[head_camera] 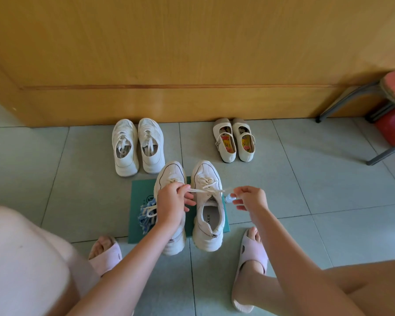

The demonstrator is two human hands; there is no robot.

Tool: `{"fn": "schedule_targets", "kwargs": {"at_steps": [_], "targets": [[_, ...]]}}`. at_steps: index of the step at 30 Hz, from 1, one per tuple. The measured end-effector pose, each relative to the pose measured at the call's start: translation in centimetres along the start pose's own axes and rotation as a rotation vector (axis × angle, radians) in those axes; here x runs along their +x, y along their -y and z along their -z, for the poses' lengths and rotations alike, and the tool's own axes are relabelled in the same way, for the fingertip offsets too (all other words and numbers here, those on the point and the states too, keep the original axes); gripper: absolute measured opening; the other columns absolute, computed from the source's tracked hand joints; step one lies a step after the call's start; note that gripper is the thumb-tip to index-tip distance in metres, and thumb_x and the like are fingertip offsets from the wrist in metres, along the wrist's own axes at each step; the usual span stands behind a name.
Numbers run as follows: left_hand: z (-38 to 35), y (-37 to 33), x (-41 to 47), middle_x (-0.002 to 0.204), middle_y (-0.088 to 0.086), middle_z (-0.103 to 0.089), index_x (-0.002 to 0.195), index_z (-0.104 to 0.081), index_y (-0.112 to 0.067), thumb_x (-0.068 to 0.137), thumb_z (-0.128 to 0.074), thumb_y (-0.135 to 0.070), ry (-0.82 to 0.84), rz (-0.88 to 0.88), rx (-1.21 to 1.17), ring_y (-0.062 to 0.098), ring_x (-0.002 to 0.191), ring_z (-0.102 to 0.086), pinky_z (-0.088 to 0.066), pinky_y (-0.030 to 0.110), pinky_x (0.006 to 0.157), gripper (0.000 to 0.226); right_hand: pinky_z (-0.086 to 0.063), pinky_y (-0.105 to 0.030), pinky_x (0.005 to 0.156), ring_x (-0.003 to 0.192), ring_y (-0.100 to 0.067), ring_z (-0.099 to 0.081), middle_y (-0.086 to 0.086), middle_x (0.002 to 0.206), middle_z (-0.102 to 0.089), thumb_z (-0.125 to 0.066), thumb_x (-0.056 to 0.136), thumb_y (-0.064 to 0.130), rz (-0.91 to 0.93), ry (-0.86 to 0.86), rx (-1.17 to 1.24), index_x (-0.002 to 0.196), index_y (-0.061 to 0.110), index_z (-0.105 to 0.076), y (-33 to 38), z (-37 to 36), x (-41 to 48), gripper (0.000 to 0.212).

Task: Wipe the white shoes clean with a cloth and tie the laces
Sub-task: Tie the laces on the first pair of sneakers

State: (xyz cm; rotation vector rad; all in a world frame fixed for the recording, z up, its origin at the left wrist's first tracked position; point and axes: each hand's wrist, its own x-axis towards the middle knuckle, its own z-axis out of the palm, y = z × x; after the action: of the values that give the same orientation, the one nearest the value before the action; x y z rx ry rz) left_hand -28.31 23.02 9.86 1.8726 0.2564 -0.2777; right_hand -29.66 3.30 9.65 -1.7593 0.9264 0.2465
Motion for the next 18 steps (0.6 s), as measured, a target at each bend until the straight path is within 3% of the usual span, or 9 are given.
{"fn": "schedule_targets", "kwargs": {"at_steps": [6, 13, 18], "targets": [[0.0, -0.3, 0.1, 0.073, 0.010, -0.066, 0.086, -0.062, -0.006, 0.097, -0.048, -0.015, 0.007, -0.007, 0.068, 0.018, 0.050, -0.066, -0.044, 0.020, 0.037, 0.020, -0.049, -0.023, 0.053, 0.060, -0.014, -0.060, -0.008, 0.078, -0.067, -0.056, 0.093, 0.011, -0.138, -0.057, 0.086, 0.088, 0.002, -0.064, -0.5, -0.6, 0.2, 0.013], [0.5, -0.5, 0.1, 0.067, 0.008, -0.065, 0.083, -0.062, -0.005, 0.097, -0.048, -0.015, -0.015, -0.007, 0.100, 0.011, 0.043, -0.062, -0.044, 0.017, 0.037, 0.022, -0.044, -0.020, 0.053, 0.057, -0.011, -0.055, -0.009, 0.069, -0.064, -0.059, 0.091, 0.008, -0.379, -0.054, 0.381, 0.080, 0.003, -0.060, -0.1, -1.0, 0.5, 0.012], [0.5, -0.5, 0.3, 0.066, 0.010, -0.065, 0.080, -0.063, -0.002, 0.096, -0.049, -0.016, -0.021, 0.007, 0.114, 0.013, 0.043, -0.061, -0.045, 0.018, 0.038, 0.025, -0.039, -0.016, 0.038, 0.051, -0.010, -0.051, -0.005, 0.047, -0.062, -0.059, 0.091, 0.008, -0.440, -0.066, 0.464, 0.075, 0.003, -0.059, -0.3, -1.3, 0.6, 0.017]]}}
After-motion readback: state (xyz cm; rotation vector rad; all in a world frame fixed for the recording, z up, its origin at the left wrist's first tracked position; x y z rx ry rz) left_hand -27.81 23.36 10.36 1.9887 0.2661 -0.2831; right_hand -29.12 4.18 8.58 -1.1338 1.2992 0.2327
